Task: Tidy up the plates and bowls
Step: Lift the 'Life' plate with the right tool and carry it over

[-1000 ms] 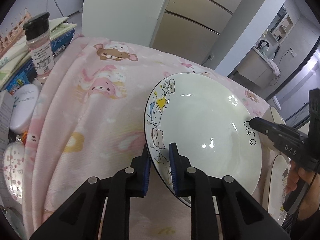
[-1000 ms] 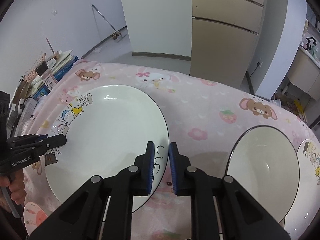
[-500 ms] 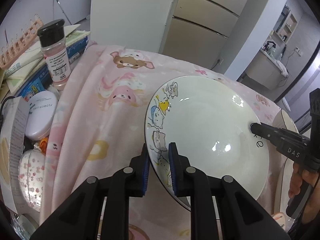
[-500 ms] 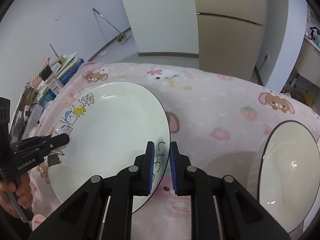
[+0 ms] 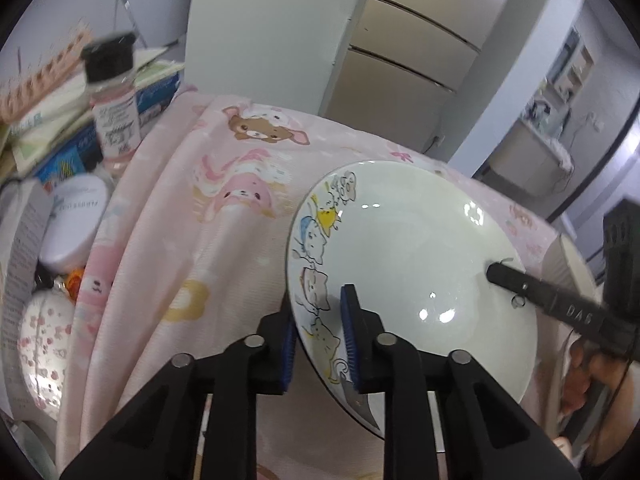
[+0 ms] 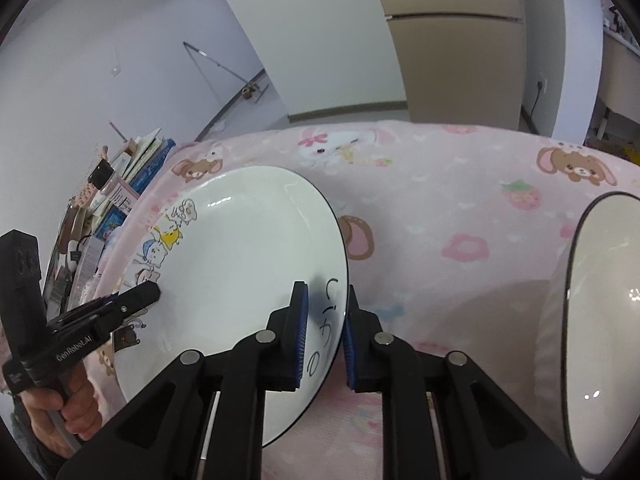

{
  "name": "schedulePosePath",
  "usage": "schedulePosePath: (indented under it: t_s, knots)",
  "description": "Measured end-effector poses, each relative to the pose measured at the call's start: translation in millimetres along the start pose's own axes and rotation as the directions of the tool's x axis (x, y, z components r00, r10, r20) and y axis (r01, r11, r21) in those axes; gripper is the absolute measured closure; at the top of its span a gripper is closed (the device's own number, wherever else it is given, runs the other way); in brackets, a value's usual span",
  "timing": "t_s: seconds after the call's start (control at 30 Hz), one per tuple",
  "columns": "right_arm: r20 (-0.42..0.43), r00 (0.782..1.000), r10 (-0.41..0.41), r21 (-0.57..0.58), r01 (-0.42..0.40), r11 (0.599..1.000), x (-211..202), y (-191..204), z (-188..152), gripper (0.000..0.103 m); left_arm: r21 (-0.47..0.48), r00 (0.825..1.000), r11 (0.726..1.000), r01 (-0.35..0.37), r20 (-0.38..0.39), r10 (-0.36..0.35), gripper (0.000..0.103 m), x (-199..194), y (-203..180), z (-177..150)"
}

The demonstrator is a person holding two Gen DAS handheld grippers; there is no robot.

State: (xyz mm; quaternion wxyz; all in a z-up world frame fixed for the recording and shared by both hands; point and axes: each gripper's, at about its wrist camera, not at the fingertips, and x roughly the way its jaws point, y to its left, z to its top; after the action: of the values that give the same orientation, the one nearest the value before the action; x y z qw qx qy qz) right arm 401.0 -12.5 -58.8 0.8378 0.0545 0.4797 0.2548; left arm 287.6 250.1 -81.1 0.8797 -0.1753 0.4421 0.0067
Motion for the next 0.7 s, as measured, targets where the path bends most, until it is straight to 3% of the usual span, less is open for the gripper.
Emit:
schedulePosePath:
  t_s: [0.13, 0.37, 0.7]
  knots:
    - [0.043, 0.999, 0.001, -0.005, -0.001, 1.0, -11.3, 1.7, 2.0, 0.089, 0.031, 0.999, 0.999, 0.012, 0.036, -0.013, 0.084, -10.7, -3.3, 2.3]
    - [0.158, 0.986, 0.048, -0.03, -0.044, 0.999, -57.4, 12.2, 17.0, 0.09, 0.089, 0.985, 0.996, 0.011, 0.17, -0.026, 0.085, -65.6, -27.5, 13.4]
    - [0.272, 0.961, 0.052, -0.059, -0.038, 0.998, -177.5, 3.2, 8.5, 0.09, 0.193, 0.962, 0.98, 0.039, 0.258, -0.089, 0.085, -151.9, -111.7, 2.1]
